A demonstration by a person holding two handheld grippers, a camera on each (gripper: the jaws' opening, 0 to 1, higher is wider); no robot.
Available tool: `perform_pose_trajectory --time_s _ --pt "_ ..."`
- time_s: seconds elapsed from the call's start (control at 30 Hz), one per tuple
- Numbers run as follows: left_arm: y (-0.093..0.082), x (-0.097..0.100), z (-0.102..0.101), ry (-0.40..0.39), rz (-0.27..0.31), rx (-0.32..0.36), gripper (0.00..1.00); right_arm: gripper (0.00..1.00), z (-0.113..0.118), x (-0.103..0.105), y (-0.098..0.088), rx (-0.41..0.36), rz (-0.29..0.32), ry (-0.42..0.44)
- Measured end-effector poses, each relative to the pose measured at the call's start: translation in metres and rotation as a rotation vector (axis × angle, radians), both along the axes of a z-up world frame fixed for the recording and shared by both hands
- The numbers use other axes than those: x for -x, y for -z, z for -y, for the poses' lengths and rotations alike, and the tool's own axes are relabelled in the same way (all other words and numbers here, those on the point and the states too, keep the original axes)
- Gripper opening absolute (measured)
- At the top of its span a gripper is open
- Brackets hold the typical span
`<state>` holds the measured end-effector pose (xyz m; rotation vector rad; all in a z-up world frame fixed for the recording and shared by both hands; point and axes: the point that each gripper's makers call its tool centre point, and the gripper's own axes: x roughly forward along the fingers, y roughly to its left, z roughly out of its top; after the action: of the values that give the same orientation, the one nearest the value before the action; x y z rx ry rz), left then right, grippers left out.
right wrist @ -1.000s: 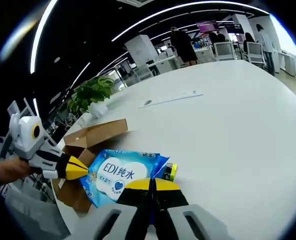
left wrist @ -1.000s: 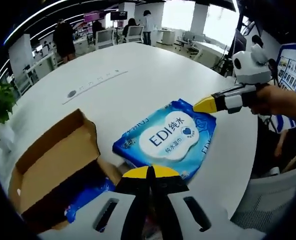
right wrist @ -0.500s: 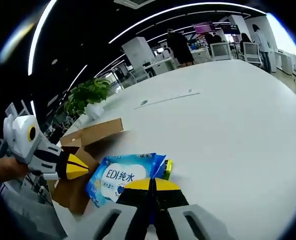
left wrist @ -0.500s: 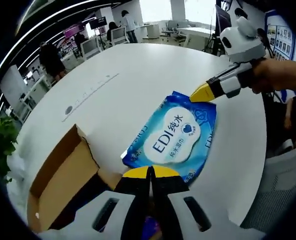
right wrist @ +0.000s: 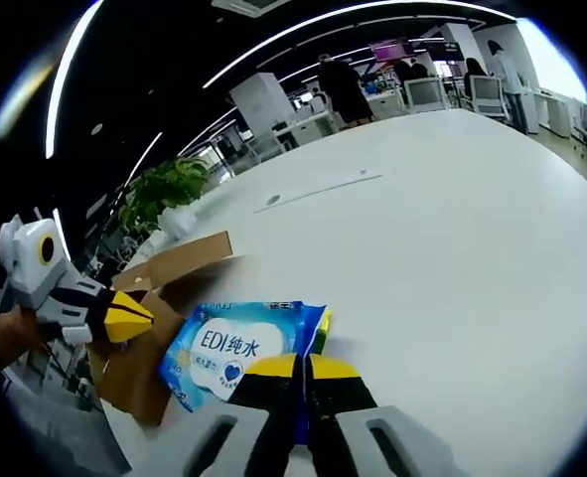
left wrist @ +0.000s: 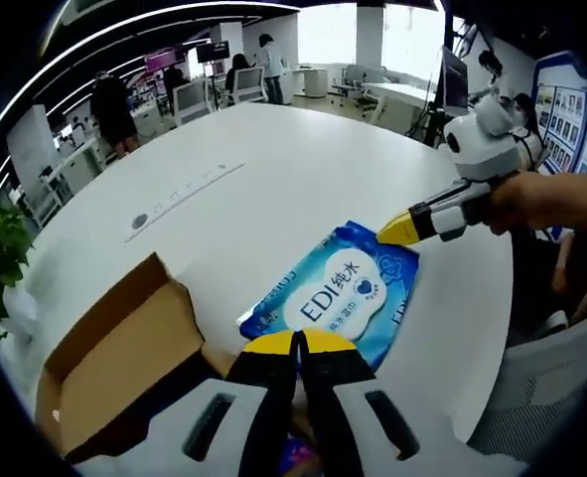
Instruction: Operate the shoe box by opening the lid, removing the specified soft item, and placing it in the target area until the item is outside and the box remains undamaged.
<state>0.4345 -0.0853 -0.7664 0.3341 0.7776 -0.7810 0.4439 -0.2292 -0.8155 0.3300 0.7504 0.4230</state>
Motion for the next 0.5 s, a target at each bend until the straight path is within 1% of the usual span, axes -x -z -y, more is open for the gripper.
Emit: perform_pose_trajectory --time_s 0.07,0.17,0.27,0.5 --pt "-0.002 0.002 0.000 0.001 -0.013 0.017 0.00 0.00 0.004 0.000 -0.002 0.011 0.012 0.006" --pt "-0.004 0.003 -0.003 -0.007 -0.020 0.026 0.03 0.09 0.008 0.000 -0.005 0.009 0.019 0.014" --pt "-0.010 0.004 -0.007 -0.013 -0.020 0.036 0.05 0.11 0.008 0.004 -0.010 0.028 0.035 -0.001" --pt "-0.018 0.009 -0.017 -0.012 -0.021 0.055 0.09 0.22 0.009 0.011 -0.018 0.062 0.060 -0.038"
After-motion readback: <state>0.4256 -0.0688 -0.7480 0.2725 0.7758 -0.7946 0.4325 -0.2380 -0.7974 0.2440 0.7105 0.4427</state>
